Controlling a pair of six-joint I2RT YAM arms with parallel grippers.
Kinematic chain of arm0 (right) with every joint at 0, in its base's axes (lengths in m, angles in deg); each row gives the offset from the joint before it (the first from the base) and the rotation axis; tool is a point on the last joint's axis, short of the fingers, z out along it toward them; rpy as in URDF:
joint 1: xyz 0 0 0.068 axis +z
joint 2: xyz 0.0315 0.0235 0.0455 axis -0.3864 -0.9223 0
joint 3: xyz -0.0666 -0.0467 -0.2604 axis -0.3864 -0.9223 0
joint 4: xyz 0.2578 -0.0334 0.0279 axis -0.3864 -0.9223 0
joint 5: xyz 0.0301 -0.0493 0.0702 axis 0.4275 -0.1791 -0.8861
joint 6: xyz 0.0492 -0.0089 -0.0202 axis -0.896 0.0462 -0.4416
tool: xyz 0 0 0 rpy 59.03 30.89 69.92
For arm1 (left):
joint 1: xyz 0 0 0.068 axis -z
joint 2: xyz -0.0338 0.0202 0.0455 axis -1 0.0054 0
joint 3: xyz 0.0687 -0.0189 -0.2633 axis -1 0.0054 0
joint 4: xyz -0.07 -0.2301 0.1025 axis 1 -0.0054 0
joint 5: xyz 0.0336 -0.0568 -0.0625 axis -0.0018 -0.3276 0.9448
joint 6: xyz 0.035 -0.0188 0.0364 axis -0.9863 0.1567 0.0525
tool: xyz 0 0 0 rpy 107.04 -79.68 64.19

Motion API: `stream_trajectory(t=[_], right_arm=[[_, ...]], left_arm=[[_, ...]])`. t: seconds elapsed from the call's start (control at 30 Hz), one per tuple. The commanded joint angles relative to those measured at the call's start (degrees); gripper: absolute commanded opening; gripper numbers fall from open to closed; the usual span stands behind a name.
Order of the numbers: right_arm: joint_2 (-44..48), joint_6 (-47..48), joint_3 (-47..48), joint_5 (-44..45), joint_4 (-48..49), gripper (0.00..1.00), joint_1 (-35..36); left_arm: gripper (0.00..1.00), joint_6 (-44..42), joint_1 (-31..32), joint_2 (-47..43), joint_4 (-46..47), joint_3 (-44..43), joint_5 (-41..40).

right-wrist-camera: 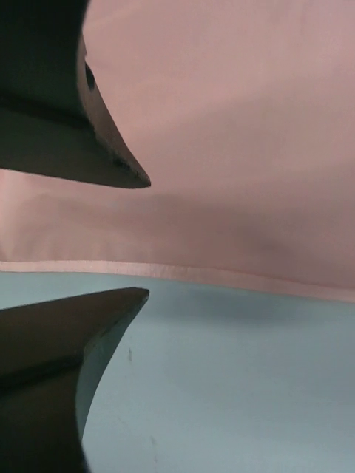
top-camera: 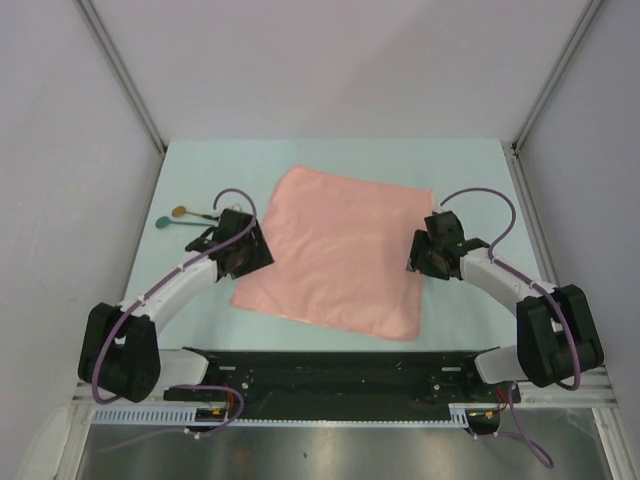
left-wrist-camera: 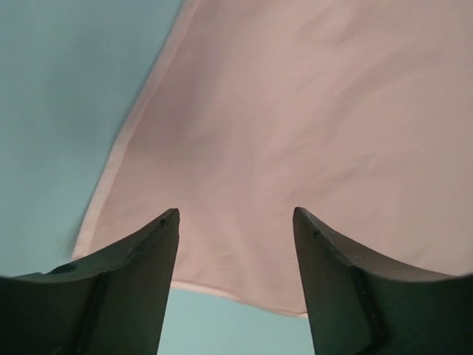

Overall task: Fold the napkin into a case and place the utensils inside
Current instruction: Flatten out the crumpled napkin at the center of the board, then pick up the flattened napkin from the center of the board.

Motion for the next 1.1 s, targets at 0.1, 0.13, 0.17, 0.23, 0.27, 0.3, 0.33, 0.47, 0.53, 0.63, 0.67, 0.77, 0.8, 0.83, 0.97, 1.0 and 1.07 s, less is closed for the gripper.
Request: stream_trajectory(t=[0.1, 0.13, 0.17, 0.23, 0.27, 0.3, 0.33, 0.47, 0.53, 0.63, 0.67, 0.77, 0.8, 0.83, 0.97, 1.0, 1.07], right_arm=[[-7.4, -5.9, -0.1, 1.3, 13.7, 0.46, -0.7], [-8.8, -6.0, 1.4, 1.8, 13.6, 0.45, -1.1], [-9.9, -6.1, 2.0, 2.7, 13.6, 0.45, -1.4], [-13.8, -5.4, 3.3, 3.8, 13.8, 0.45, -2.9], [-15.3, -4.9, 5.4, 4.5, 13.7, 0.45, -3.6], [-18.7, -4.9, 6.6, 5.4, 12.1, 0.45, -5.2], [-20.0, -4.1, 7.8, 6.2, 11.5, 0.45, -5.9], [-24.5, -1.8, 12.9, 8.7, 8.4, 0.42, -9.0], [-23.7, -0.6, 15.5, 10.3, 6.2, 0.45, -9.6], [-19.2, 1.7, 17.7, 9.3, 1.3, 0.6, -8.3], [-17.0, 1.5, 17.5, 8.4, -0.6, 0.64, -8.0], [-7.2, -1.1, 13.2, 6.3, -1.3, 0.96, -6.2], [-4.9, -3.3, 11.8, 4.9, -1.2, 1.0, -6.2], [-2.3, -3.8, 8.8, 0.0, -1.3, 1.0, -6.5], [8.9, -8.1, 2.8, -8.3, -4.5, 1.0, -10.5], [10.1, -9.5, 2.6, -6.9, -6.9, 1.0, -10.5], [13.5, -12.4, 2.6, -0.8, -15.5, 0.98, -10.3]], left_arm=[[0.59, 0.6, -3.7, -7.8, 4.7, 9.6, 3.3], [0.58, 0.9, -3.7, -7.5, 4.3, 9.5, 3.6], [0.55, 1.1, -3.7, -7.1, 3.9, 9.3, 3.6], [0.54, 1.1, -3.8, -7.5, 4.5, 9.9, 3.8], [0.55, 1.1, -3.8, -7.8, 5.1, 10.4, 4.0], [0.55, 1.3, -3.8, -8.2, 5.5, 11.1, 4.2], [0.57, 1.5, -3.8, -8.3, 6.0, 11.3, 4.6], [0.59, 2.5, -3.9, -6.7, 3.5, 10.3, 4.3], [0.61, 3.9, -3.9, -6.4, 0.0, 9.7, 2.8], [0.64, 6.9, -4.4, -7.5, -5.3, 10.0, -0.6], [0.65, 7.6, -4.5, -8.3, -6.6, 10.1, -2.1], [0.65, 11.1, -4.6, -9.8, -12.0, 10.5, -3.9], [0.65, 11.2, -4.7, -10.7, -12.2, 11.3, -3.4], [0.65, 11.2, -4.8, -11.0, -11.7, 11.8, -2.7], [0.63, 11.8, -5.8, -9.9, -11.1, 13.5, -1.5], [0.63, 12.0, -6.0, -9.1, -10.2, 14.3, -0.9], [0.61, 12.0, -6.8, -8.4, -9.3, 15.0, 0.4]])
